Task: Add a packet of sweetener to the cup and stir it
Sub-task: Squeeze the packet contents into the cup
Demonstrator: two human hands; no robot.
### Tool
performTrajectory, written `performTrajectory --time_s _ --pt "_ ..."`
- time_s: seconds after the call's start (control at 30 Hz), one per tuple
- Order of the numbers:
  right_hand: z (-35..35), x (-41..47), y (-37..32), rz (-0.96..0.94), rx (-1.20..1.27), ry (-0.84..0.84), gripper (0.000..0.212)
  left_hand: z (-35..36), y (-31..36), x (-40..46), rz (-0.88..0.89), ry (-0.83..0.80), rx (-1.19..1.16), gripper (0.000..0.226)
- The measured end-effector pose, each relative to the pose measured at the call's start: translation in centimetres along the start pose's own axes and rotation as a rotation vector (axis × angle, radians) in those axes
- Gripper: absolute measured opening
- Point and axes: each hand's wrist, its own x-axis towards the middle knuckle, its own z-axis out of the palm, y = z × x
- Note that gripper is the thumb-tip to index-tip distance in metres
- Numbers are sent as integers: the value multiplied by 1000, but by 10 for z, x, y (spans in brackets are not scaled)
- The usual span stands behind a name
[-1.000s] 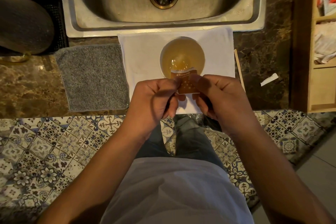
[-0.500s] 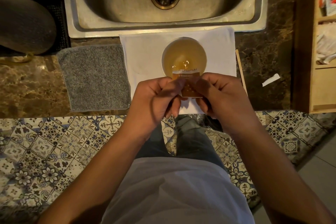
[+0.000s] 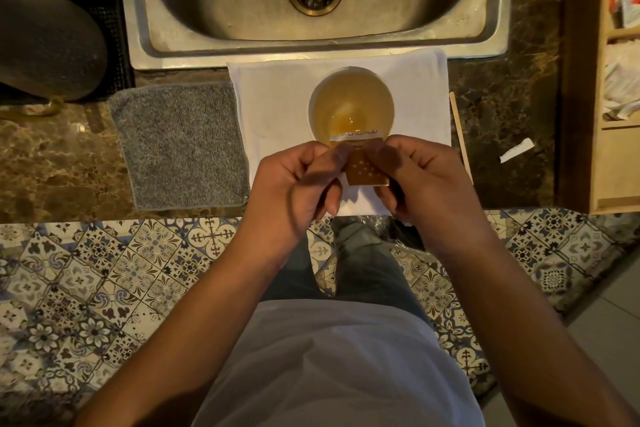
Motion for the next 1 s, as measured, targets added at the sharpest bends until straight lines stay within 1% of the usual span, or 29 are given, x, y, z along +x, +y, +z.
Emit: performTrajectory --time_s 0.17,0.3,0.37,0.47,0.63,0.73,0.87,1.0 --pt "0 1 1 6 11 -6 44 2 1 2 -17 32 19 36" --pt "-2 1 1 28 1 -9 45 1 3 2 -23 4 -26 38" --pt "-2 1 0 63 58 3 49 0 4 1 -43 -11 -61 45" --pt "-4 2 0 134 155 -11 53 2 5 1 -12 -5 -74 34" --pt "-5 4 2 176 220 -74 59 2 5 2 -7 -7 -95 40" --pt "-5 5 4 192 236 -92 57 2 5 1 -4 -5 -109 40" --pt "-5 6 4 204 256 -89 51 0 4 1 14 31 -79 46" --pt "-5 6 5 155 272 -115 49 1 7 -1 11 -24 -56 45"
